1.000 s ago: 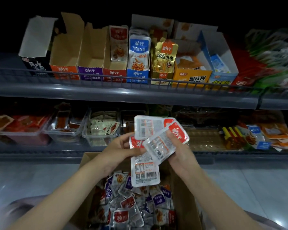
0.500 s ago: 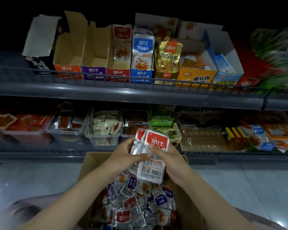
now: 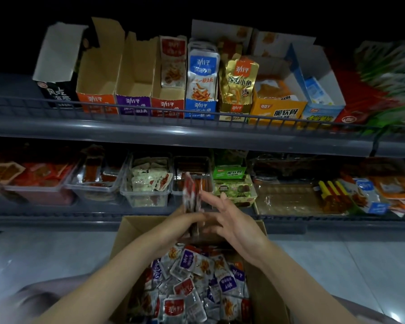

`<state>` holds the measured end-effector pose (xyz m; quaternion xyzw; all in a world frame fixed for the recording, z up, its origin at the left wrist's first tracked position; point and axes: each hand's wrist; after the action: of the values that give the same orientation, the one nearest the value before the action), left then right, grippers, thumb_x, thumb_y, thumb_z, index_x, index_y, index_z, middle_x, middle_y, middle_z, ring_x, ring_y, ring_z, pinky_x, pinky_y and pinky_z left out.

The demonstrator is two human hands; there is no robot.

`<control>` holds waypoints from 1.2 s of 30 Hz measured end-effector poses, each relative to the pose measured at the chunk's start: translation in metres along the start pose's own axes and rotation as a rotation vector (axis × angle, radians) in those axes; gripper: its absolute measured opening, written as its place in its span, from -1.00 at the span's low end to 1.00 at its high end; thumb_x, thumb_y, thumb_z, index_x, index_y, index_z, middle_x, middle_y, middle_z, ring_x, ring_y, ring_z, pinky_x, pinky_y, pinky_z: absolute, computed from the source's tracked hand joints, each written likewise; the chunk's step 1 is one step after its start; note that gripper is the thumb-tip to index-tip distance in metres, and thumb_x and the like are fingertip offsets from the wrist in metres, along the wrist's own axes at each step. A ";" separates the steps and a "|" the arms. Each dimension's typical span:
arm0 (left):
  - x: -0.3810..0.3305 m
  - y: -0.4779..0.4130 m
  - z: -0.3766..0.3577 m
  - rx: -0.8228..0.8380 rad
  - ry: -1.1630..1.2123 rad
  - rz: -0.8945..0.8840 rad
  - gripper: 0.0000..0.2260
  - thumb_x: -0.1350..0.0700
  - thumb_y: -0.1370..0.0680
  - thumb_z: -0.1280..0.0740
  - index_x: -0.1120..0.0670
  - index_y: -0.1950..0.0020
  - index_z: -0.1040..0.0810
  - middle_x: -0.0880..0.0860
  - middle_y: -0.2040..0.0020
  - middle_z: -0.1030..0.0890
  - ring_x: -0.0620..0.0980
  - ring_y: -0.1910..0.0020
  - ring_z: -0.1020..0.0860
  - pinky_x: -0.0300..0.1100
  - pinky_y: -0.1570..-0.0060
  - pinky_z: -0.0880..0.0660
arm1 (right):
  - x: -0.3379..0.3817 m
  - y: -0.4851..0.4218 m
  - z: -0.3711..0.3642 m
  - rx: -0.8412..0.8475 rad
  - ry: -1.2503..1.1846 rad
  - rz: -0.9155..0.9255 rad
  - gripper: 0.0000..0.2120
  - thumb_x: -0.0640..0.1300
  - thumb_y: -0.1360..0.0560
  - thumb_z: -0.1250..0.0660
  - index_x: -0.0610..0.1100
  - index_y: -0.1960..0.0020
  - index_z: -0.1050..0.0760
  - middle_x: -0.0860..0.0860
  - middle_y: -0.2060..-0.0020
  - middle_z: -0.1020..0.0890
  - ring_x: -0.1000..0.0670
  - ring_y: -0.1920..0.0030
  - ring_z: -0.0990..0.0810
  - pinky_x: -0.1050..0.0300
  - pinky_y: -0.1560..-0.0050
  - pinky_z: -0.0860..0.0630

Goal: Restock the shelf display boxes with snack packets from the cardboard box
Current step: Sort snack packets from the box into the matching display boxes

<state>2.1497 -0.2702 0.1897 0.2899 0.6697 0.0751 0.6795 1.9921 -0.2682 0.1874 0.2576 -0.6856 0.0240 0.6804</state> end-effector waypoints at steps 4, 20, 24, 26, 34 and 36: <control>-0.005 0.001 0.005 0.036 0.282 0.026 -0.75 0.14 -0.61 -0.21 0.18 -0.25 -0.48 0.16 0.03 -0.69 0.06 0.09 -0.68 -0.16 0.17 -0.62 | 0.008 -0.002 0.004 -0.262 0.054 0.154 -0.66 0.10 -0.58 -0.15 0.05 -0.30 -0.44 0.10 -0.21 -0.56 0.05 -0.14 -0.56 0.12 -0.14 -0.51; -0.003 0.001 0.000 -0.136 0.015 -0.253 -0.76 -0.12 -0.57 -0.18 -0.08 -0.15 -0.51 -0.01 0.05 -0.70 -0.01 0.06 -0.68 0.01 0.10 -0.63 | 0.005 -0.004 0.007 -0.261 -0.059 0.122 -0.73 -0.13 -0.53 -0.32 -0.08 -0.23 -0.46 -0.03 -0.07 -0.67 -0.02 -0.07 -0.66 -0.03 -0.12 -0.57; -0.006 0.009 -0.011 -0.059 -0.002 -0.225 -0.79 -0.15 -0.59 -0.11 -0.15 -0.16 -0.41 -0.07 0.05 -0.68 -0.07 0.12 -0.68 -0.01 0.22 -0.64 | 0.006 0.000 -0.006 -0.259 -0.127 0.158 -0.70 -0.15 -0.57 -0.27 -0.07 -0.29 -0.39 -0.06 -0.07 -0.66 -0.03 -0.05 -0.67 -0.02 -0.09 -0.59; -0.012 0.014 -0.014 -0.054 -0.010 -0.283 -0.78 -0.10 -0.62 -0.08 -0.15 -0.23 -0.37 -0.13 0.05 -0.66 -0.17 0.13 -0.66 -0.09 0.22 -0.63 | 0.014 0.003 -0.012 -0.269 -0.129 0.180 -0.70 -0.15 -0.57 -0.26 -0.05 -0.29 -0.36 -0.05 -0.06 -0.66 -0.03 -0.03 -0.67 -0.02 -0.07 -0.60; -0.060 0.035 0.004 -0.160 -0.095 -0.562 -0.87 -0.04 -0.63 -0.11 -0.18 -0.17 -0.31 -0.06 -0.02 -0.62 -0.10 0.06 -0.65 -0.09 0.25 -0.62 | 0.073 0.000 -0.039 -0.333 -0.072 0.319 -0.65 -0.05 -0.63 -0.15 0.09 -0.40 -0.23 0.03 -0.13 -0.60 0.06 -0.04 -0.63 0.12 0.03 -0.61; -0.071 0.043 0.008 -0.186 -0.112 -0.631 -0.86 0.00 -0.62 -0.15 -0.18 -0.17 -0.31 -0.08 -0.05 -0.62 -0.15 0.03 -0.64 -0.16 0.17 -0.61 | 0.090 0.000 -0.047 -0.308 -0.055 0.351 -0.61 -0.04 -0.63 -0.13 0.14 -0.43 -0.18 0.04 -0.17 -0.57 0.09 -0.06 -0.61 0.23 0.11 -0.58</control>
<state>2.1629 -0.2719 0.2722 0.0087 0.6785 -0.0940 0.7285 2.0406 -0.2793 0.2760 0.0283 -0.7337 0.0300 0.6783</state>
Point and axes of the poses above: each hand's wrist, its own y-axis away from the middle knuckle, its own z-axis out of the back of the hand, x = y × z
